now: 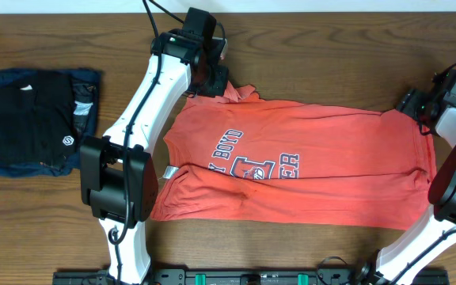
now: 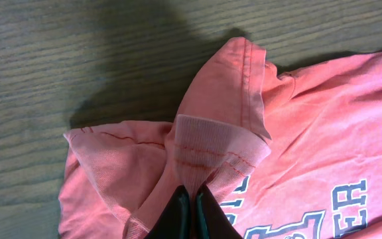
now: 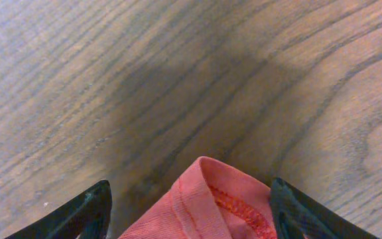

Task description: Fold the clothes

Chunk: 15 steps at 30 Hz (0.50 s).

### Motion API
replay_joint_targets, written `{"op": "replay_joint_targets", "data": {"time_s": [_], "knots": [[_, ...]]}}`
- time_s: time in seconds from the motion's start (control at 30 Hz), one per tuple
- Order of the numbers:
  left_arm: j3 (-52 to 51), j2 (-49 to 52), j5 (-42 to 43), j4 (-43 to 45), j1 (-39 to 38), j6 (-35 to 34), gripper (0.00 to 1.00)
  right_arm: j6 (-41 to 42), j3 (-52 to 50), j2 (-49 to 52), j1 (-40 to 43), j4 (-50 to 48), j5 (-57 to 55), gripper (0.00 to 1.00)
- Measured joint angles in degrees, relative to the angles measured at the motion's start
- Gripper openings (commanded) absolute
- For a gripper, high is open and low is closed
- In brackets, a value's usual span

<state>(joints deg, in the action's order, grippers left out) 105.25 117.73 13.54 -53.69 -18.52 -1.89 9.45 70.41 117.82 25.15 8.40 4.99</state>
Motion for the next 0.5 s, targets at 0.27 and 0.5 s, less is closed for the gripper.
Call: {"op": "replay_joint_targets", "data": {"time_s": [0.27, 0.5], "knots": [[0.0, 0.0, 0.0, -0.3, 0.0, -0.1, 0.06, -0.7, 0.7, 0.9, 0.0, 0.7, -2.0, 0.01], [0.0, -0.3, 0.0, -4.5, 0.2, -0.5, 0.06, -0.7, 1.2, 0.1, 0.0, 4.9, -3.2, 0.01]]}}
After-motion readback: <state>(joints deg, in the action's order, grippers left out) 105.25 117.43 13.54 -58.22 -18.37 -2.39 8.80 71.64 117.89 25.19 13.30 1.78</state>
